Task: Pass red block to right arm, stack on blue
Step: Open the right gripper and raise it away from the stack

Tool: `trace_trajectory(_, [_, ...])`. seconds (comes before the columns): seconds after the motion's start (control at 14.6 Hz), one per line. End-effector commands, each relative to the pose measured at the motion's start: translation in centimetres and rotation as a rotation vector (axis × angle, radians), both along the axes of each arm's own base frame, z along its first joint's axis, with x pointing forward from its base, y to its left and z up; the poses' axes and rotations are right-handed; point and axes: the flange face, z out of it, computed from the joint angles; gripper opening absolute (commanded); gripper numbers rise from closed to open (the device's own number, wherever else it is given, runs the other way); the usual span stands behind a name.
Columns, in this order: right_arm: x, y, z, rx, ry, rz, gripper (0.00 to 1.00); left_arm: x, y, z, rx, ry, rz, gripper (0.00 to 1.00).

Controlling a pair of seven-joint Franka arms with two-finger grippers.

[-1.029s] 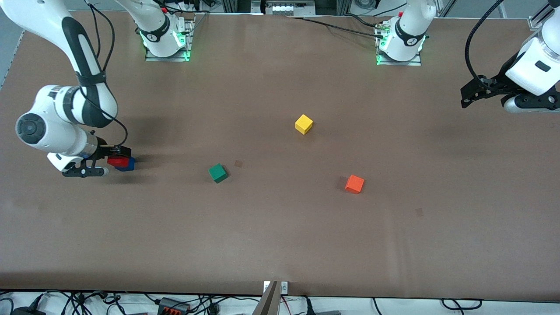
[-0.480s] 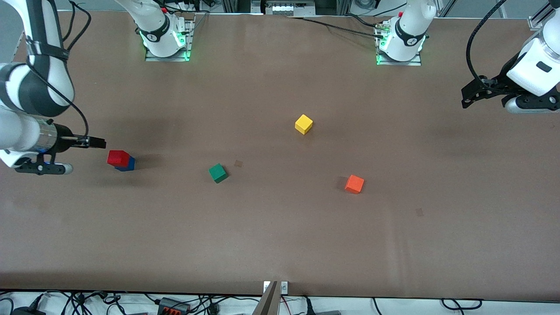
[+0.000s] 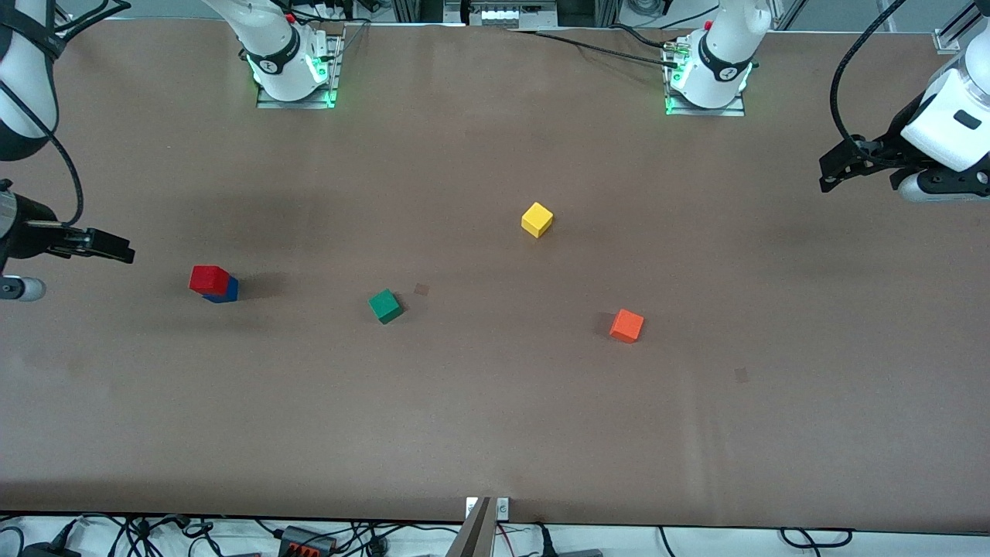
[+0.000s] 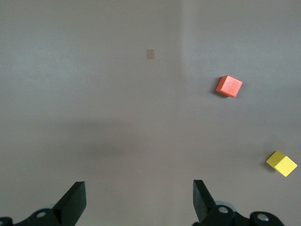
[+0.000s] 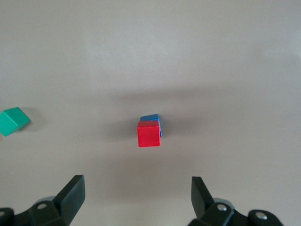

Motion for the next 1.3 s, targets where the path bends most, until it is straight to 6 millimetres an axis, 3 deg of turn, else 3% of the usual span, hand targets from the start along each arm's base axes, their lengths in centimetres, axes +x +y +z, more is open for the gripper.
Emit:
trace_trajectory(0.0, [-0.6, -0.4, 1.8, 0.007, 0.002, -0.029, 1.00, 0.5, 0.7, 0.4, 0.010, 0.008, -0.007, 1.00])
trace_trajectory(0.21, [-1.0, -1.0, 3.0, 0.011, -0.019, -0.041, 1.00, 0.5, 0.6, 0.4, 0.010, 0.008, -0.009, 1.00])
trace_trajectory(0.69, [-1.6, 0.0, 5.3, 0.014, -0.064, -0.029, 1.00, 0.5, 0.8, 0.4, 0.010, 0.008, -0.006, 1.00])
trace_trajectory(0.89, [-2.0, -0.6, 5.9, 0.018, -0.073, -0.035, 1.00, 0.5, 0.8, 0.4, 0.010, 0.008, -0.006, 1.00])
trace_trajectory(1.23, [-2.5, 0.1, 5.8, 0.025, -0.082, -0.020, 1.00, 0.5, 0.7, 0.4, 0.010, 0.008, -0.007, 1.00])
